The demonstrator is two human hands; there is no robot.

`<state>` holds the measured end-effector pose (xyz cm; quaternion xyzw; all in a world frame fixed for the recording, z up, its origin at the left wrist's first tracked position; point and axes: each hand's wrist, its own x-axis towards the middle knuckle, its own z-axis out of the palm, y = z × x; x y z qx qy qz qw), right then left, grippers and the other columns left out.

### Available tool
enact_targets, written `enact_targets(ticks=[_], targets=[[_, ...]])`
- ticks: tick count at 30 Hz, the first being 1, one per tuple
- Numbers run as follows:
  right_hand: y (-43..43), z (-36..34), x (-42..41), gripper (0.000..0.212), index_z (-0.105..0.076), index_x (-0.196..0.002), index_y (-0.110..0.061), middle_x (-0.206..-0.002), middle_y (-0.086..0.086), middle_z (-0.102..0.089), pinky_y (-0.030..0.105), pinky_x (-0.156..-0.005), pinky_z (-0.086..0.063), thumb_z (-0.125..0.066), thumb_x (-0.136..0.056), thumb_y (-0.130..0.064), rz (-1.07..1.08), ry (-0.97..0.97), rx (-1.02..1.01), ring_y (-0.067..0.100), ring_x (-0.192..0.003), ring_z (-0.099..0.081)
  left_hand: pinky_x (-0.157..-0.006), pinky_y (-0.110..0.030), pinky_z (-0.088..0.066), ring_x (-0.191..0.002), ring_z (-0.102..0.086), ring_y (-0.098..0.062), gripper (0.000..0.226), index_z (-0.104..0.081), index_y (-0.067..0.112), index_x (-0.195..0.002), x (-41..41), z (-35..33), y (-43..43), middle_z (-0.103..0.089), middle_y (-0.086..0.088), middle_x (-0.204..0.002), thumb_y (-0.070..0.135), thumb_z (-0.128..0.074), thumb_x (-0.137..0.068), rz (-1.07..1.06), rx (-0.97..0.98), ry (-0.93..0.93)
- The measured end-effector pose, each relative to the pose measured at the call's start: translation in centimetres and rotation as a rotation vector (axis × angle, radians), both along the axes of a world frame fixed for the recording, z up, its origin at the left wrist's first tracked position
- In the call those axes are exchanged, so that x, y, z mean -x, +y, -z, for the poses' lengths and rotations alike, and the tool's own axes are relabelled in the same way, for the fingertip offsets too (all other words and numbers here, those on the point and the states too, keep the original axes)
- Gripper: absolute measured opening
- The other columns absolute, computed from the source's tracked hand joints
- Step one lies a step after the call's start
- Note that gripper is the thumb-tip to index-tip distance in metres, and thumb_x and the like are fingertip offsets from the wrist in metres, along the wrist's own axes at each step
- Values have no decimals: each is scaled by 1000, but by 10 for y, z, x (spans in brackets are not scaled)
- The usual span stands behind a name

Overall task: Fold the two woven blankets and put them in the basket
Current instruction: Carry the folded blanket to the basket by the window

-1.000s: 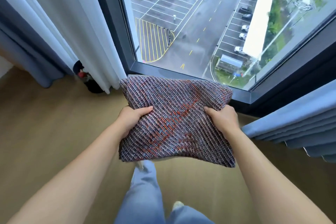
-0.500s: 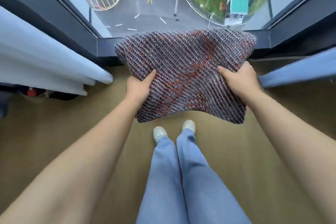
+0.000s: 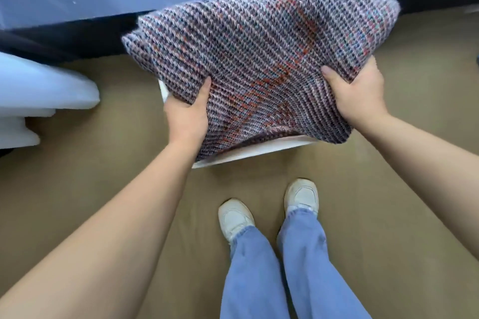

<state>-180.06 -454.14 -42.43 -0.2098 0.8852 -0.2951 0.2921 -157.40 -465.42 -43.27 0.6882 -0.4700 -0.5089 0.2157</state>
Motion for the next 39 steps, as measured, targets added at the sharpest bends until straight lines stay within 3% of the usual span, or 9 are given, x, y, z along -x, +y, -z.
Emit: enact_targets(ticks=[3, 7, 14, 20, 24, 28, 31, 34, 39], targets=[[-1, 40, 9, 53, -45, -123, -9, -126, 7, -57, 21, -90, -35, -64, -83, -38, -75, 35, -72, 23, -116, -52, -76, -11, -43, -92, -58, -1, 41, -61, 11, -110, 5, 42, 0, -61, 13, -99, 38, -69, -79, 20, 37, -46], [-17, 70, 20, 60, -44, -123, -7, -126, 16, -56, 40, -94, -41, -59, -83, -49, -344, 154, -335, 36, -114, -52, -74, -16, -42, -92, -58, -7, 51, -61, 9, -112, -4, 82, -1, -65, 6, -105, 47, -65, -79, 56, 30, -193], [-39, 96, 16, 51, -44, -92, -4, -105, 30, -60, 42, -68, -41, -59, -82, -51, -841, 444, -551, 45, -93, -58, -81, -33, -43, -106, -56, -35, 64, -57, 1, -111, -26, 107, -11, -62, -20, -115, 54, -64, -77, 358, -12, -589], [-29, 109, -1, 53, -43, -105, 1, -109, 26, -58, 45, -71, -42, -62, -83, -43, -706, 470, -475, 44, -98, -57, -97, -40, -37, -121, -45, -37, 84, -32, 0, -133, -17, 106, -15, -47, -20, -133, 55, -62, -77, 355, -176, -596], [-11, 95, -7, 75, -24, -138, 1, -136, 25, -36, 52, -105, -29, -56, -85, -42, -597, 446, -219, 42, -125, -34, -111, -38, -15, -138, -18, -33, 105, -1, 1, -145, -20, 70, 12, -13, -19, -151, 46, -66, -77, 378, 66, -530], [15, 89, -17, 104, -21, -141, -5, -144, 32, -29, 57, -110, -17, -53, -69, -71, -1007, 656, -50, 46, -134, -25, -109, -49, -10, -136, -21, -42, 96, -15, 6, -144, -27, 52, 37, -24, -27, -147, 54, -53, -71, 852, 676, -831], [19, 103, -16, 132, -12, -146, -10, -149, 31, -15, 55, -109, -4, -40, -46, -91, -1155, 544, -253, 46, -139, -14, -110, -44, 7, -141, 4, -39, 113, 2, 21, -147, -26, 73, 26, 2, -25, -153, 71, -57, -66, 1074, 395, -817], [12, 123, -10, 144, 10, -146, -16, -154, 25, 3, 53, -109, 8, -32, -35, -96, -1144, 500, -477, 40, -142, 2, -110, -41, 14, -139, 22, -34, 133, 24, 24, -142, -39, 102, 20, 24, -21, -150, 86, -51, -52, 1070, 125, -913], [7, 155, -12, 145, 21, -144, -22, -154, 21, 12, 52, -109, 12, -50, -36, -89, -1091, 466, -550, 36, -142, 10, -107, -41, 16, -138, 22, -36, 145, 35, 21, -136, -39, 134, 19, 26, -23, -149, 88, -55, -44, 1071, 110, -983]])
